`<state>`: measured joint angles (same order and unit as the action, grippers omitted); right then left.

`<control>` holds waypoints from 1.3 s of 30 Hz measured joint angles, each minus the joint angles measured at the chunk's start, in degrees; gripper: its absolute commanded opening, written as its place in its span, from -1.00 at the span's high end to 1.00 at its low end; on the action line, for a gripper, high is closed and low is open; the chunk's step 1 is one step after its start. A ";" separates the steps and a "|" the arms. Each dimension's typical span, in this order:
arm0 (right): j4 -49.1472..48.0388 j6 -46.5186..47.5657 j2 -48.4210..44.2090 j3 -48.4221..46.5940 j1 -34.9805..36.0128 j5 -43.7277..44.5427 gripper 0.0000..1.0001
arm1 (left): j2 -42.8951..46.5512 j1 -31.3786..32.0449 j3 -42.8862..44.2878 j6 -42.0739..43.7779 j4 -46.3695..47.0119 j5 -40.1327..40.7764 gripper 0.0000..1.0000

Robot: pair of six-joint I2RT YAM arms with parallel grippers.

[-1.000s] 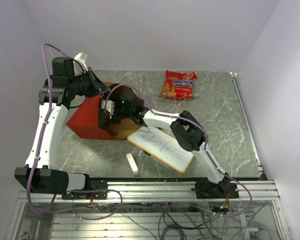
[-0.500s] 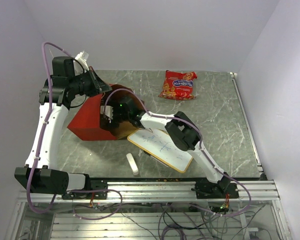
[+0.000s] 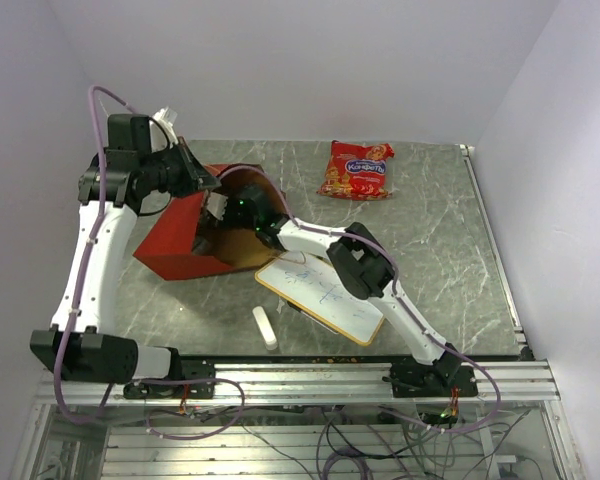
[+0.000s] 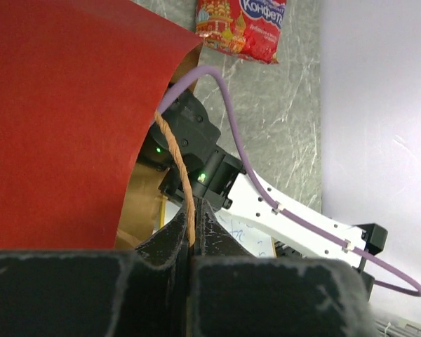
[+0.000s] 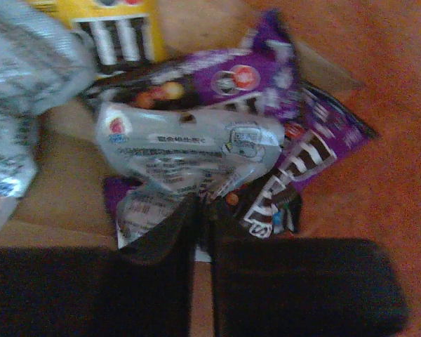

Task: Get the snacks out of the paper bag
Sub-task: Take out the snack from the paper bag.

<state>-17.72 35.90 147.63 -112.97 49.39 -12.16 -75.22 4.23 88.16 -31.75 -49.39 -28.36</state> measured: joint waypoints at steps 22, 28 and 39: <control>-1.70 -6.19 -4.22 6.05 -6.16 13.07 1.00 | -25.86 4.17 25.94 1.57 0.04 2.99 0.86; -3.34 -9.66 -14.21 17.25 -6.29 5.57 1.00 | -14.16 4.17 10.67 0.98 -0.13 4.46 0.86; -7.13 -15.91 -29.83 29.88 -6.03 -1.16 1.00 | -6.54 4.17 4.48 -3.10 0.17 5.20 0.86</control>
<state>-24.84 19.99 117.80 -83.09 43.35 -13.32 -81.76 8.40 92.64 -34.85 -49.21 -23.16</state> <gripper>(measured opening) 0.017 0.075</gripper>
